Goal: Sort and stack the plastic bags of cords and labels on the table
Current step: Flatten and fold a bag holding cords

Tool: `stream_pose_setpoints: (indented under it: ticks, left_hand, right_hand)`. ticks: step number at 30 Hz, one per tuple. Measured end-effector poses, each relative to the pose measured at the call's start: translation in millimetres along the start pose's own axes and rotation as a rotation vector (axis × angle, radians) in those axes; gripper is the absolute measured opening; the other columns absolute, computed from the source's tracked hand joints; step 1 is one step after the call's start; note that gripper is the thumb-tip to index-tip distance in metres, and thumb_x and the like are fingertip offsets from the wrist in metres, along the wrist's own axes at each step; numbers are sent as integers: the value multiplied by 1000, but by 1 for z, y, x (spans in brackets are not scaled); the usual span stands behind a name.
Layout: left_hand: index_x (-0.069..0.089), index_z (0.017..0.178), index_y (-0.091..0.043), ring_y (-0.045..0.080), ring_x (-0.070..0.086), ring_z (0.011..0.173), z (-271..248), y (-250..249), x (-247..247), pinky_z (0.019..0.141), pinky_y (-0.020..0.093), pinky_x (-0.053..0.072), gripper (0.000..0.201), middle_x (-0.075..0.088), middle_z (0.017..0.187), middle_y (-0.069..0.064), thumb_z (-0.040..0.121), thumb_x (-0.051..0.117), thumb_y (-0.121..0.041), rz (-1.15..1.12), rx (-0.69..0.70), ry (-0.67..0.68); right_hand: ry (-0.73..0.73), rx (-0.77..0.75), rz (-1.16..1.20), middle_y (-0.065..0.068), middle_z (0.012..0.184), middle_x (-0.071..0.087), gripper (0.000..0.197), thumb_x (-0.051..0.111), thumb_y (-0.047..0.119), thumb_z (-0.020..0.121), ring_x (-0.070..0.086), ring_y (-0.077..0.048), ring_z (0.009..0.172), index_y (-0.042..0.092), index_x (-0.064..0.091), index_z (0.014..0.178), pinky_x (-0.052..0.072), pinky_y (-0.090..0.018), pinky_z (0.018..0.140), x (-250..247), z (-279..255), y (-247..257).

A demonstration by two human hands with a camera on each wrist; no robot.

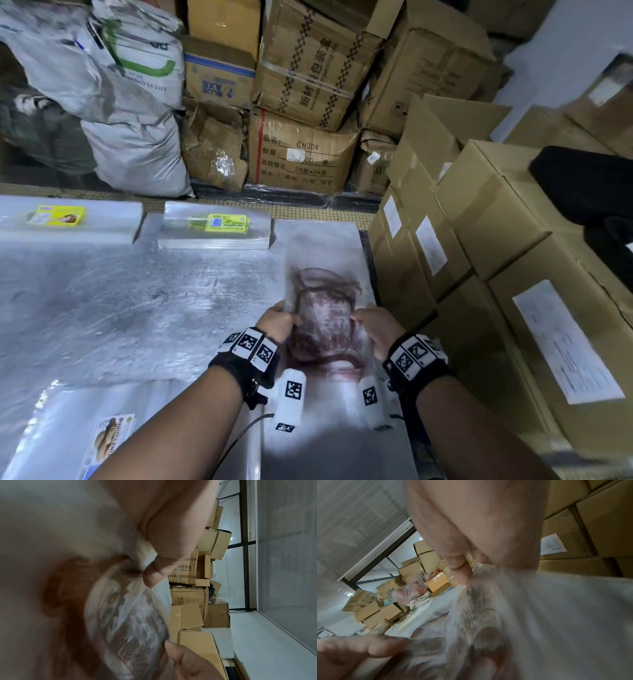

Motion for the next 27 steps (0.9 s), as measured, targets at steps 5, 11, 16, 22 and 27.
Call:
stream_pose_setpoints:
  ticks: [5, 11, 16, 22, 27]
  left_hand:
    - [69, 91, -8, 37, 65, 87, 4, -2, 4, 79, 40, 54, 36, 69, 90, 19, 75, 53, 20, -16, 47, 29]
    - [71, 83, -15, 39, 69, 87, 24, 10, 1, 84, 52, 57, 26, 73, 87, 18, 71, 63, 7, 114, 79, -3]
    - [72, 87, -17, 41, 69, 89, 4, 0, -3, 86, 56, 55, 33, 74, 90, 19, 75, 58, 10, 42, 75, -7]
    - [67, 106, -9, 31, 73, 77, -5, -8, -5, 67, 40, 61, 32, 72, 97, 19, 88, 52, 12, -48, 74, 20]
    - [44, 142, -9, 13, 69, 82, -7, -56, -13, 64, 20, 56, 51, 65, 124, 16, 93, 55, 3, -103, 295, -70]
  right_hand:
    - [18, -15, 88, -8, 116, 57, 34, 45, 7, 103, 59, -26, 102, 11, 43, 136, 46, -26, 76, 3, 3, -3]
    - [48, 19, 27, -13, 147, 44, 77, 69, 30, 85, 47, -37, 131, 10, 34, 150, 40, -45, 108, 12, -1, 0]
    - [16, -53, -8, -10, 158, 32, 76, 61, 33, 98, 34, -30, 143, 7, 20, 156, 34, -35, 112, 9, 2, 1]
    - [-36, -311, 110, -8, 159, 31, 70, 60, 24, 99, 32, -28, 146, 10, 23, 156, 29, -39, 116, 11, -7, 24]
    - [-186, -623, 173, -1, 124, 66, 35, 61, 16, 97, 62, -11, 116, 15, 56, 132, 49, -30, 102, -6, -30, 73]
Point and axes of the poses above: each hand's wrist, its own z-axis towards the middle knuckle, its own x-axis out of the palm, y = z × x, the point moved 10 cm from there along z, towards the middle knuckle
